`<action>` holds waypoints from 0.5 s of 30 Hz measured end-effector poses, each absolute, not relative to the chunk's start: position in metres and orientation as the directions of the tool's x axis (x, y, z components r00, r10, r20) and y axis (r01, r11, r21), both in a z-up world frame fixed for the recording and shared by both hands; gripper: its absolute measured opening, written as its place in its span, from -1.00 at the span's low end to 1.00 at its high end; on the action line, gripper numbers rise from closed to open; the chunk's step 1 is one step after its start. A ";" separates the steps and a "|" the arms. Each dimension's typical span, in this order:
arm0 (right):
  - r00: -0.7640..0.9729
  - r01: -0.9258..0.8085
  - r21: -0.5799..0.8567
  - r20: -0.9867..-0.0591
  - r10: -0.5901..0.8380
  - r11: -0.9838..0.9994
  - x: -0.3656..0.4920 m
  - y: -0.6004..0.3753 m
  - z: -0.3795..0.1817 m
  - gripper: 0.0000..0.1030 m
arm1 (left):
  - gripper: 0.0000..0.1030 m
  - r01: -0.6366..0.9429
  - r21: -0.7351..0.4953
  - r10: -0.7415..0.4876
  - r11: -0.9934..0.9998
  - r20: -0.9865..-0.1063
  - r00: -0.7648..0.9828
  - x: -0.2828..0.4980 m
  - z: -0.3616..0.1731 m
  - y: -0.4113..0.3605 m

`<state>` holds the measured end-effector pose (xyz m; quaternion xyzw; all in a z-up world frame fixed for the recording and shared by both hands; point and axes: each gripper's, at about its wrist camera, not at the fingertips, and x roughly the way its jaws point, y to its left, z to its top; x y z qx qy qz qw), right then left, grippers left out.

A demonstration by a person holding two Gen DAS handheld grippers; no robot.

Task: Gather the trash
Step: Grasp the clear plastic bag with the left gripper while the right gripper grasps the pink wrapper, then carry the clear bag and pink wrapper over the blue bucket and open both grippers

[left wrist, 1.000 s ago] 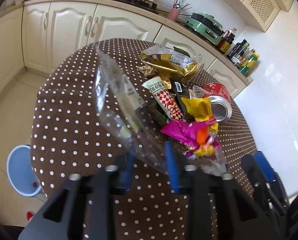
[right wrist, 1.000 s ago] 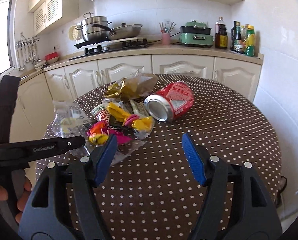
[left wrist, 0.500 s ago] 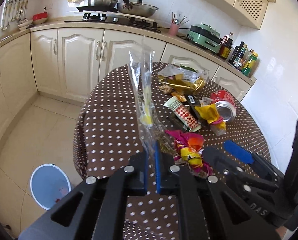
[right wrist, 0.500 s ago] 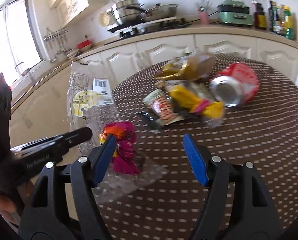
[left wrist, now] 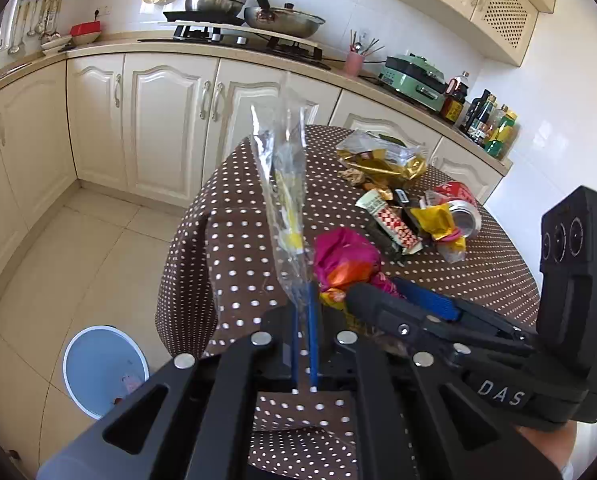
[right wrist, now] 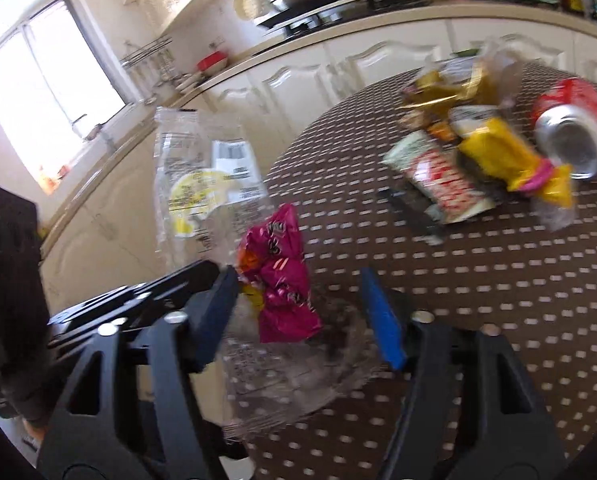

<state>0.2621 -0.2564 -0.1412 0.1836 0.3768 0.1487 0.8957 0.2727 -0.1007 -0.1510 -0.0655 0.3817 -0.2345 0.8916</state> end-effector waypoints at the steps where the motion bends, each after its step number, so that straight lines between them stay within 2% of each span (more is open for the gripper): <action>1: 0.673 -0.139 0.436 -0.617 0.408 0.889 0.263 -0.254 -0.140 -0.23 | -0.94 0.371 -0.302 -0.475 0.878 -0.650 0.593 0.274 -0.153 -0.099; 2: 0.674 -0.154 0.429 -0.614 0.412 0.890 0.265 -0.249 -0.139 -0.37 | -0.96 0.378 -0.321 -0.492 0.869 -0.648 0.581 0.274 -0.154 -0.097; 9: 0.728 -0.161 0.348 -0.590 0.350 0.923 0.263 -0.225 -0.128 -0.40 | -0.95 0.361 -0.333 -0.491 0.871 -0.619 0.613 0.272 -0.151 -0.079; 12: 0.766 -0.164 0.278 -0.569 0.299 0.947 0.259 -0.208 -0.116 -0.40 | -0.95 0.323 -0.316 -0.452 0.892 -0.600 0.660 0.269 -0.143 -0.059; 15: 0.780 -0.180 0.271 -0.547 0.306 0.945 0.265 -0.193 -0.109 -0.40 | -0.95 0.283 -0.319 -0.423 0.905 -0.594 0.684 0.269 -0.140 -0.034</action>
